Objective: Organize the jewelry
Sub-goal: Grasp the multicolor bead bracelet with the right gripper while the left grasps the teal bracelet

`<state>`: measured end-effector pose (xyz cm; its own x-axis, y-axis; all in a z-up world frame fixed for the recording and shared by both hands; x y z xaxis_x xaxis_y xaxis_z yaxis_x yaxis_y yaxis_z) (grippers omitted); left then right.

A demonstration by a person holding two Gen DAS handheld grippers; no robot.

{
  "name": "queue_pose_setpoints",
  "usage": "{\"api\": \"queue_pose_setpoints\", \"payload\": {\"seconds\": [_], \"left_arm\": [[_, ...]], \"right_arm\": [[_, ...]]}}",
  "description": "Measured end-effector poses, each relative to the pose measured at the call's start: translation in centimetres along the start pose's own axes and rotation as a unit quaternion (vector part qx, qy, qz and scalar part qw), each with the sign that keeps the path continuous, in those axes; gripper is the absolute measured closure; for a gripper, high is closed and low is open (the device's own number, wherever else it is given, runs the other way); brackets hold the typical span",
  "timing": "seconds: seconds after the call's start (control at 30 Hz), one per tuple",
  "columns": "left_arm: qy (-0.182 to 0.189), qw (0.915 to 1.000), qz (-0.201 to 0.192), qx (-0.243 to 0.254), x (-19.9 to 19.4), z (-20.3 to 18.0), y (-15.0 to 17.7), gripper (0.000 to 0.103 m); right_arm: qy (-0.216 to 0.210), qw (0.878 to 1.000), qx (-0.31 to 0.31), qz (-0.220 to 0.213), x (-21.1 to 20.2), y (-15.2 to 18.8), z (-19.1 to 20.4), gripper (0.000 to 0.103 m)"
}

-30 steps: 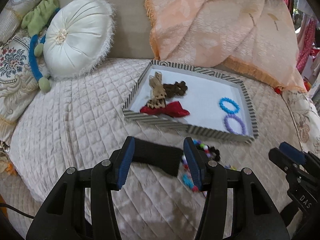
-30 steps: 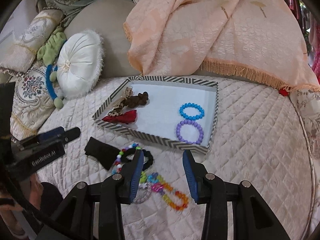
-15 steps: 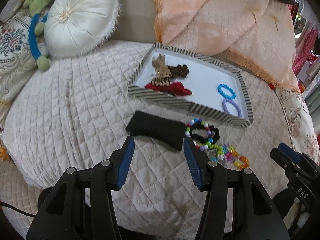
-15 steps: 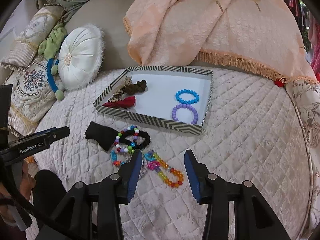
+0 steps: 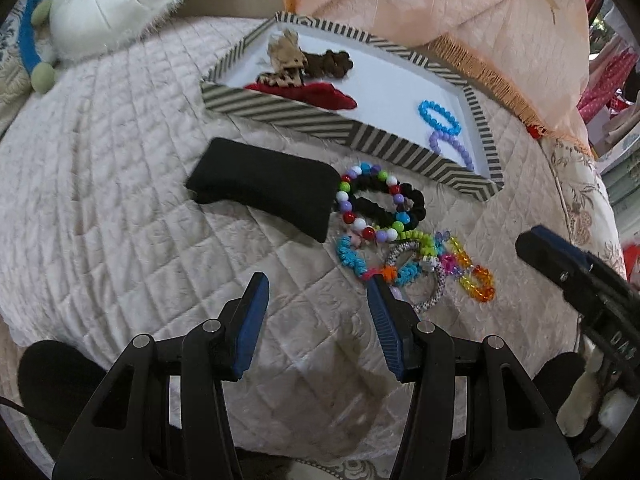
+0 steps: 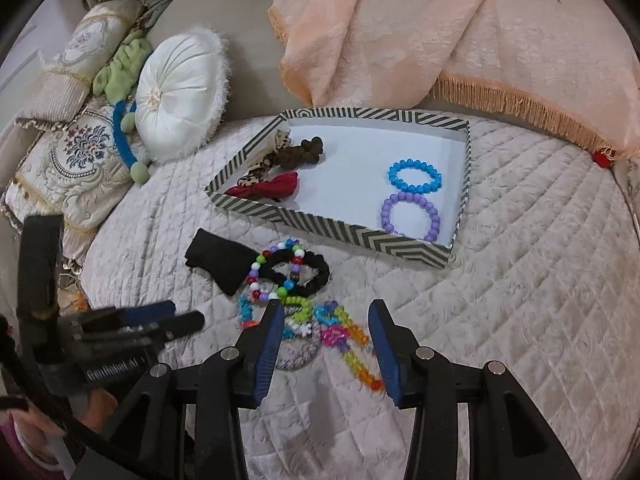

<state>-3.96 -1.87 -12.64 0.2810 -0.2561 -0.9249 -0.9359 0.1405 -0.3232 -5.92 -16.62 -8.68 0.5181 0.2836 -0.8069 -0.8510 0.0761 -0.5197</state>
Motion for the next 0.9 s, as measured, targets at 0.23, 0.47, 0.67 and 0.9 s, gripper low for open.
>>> {"api": "queue_pose_setpoints", "payload": {"seconds": [0.23, 0.47, 0.67, 0.9], "left_arm": [[-0.008, 0.9999, 0.010, -0.012, 3.1, -1.0, -1.1, 0.052], [-0.017, 0.9998, 0.003, -0.008, 4.8, -1.0, -1.7, 0.077], [0.008, 0.9999, 0.011, -0.005, 4.6, -0.3, -1.6, 0.091], [0.019, 0.9997, 0.015, -0.006, 4.4, 0.0, -1.2, 0.095]], "right_arm": [[-0.028, 0.999, -0.014, 0.015, 2.1, -1.5, 0.3, 0.061], [-0.058, 0.995, -0.061, 0.053, 5.4, -2.7, 2.8, 0.069], [-0.051, 0.990, -0.075, 0.105, 9.6, -2.5, 3.6, 0.073], [-0.061, 0.990, -0.064, 0.108, 11.4, -2.3, 3.7, 0.094]]}}
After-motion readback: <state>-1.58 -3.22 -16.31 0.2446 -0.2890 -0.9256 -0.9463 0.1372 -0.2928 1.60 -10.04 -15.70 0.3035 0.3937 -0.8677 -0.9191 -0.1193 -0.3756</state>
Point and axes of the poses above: each gripper's, at about its wrist camera, not at the fingertips, and x roughly the way its jaws point, z to its left, y to its underside, the point moved 10 cm from there along x, roughly the way its jaws point, and after that the axes turned 5 degrees about z, right-handed, at the moved point
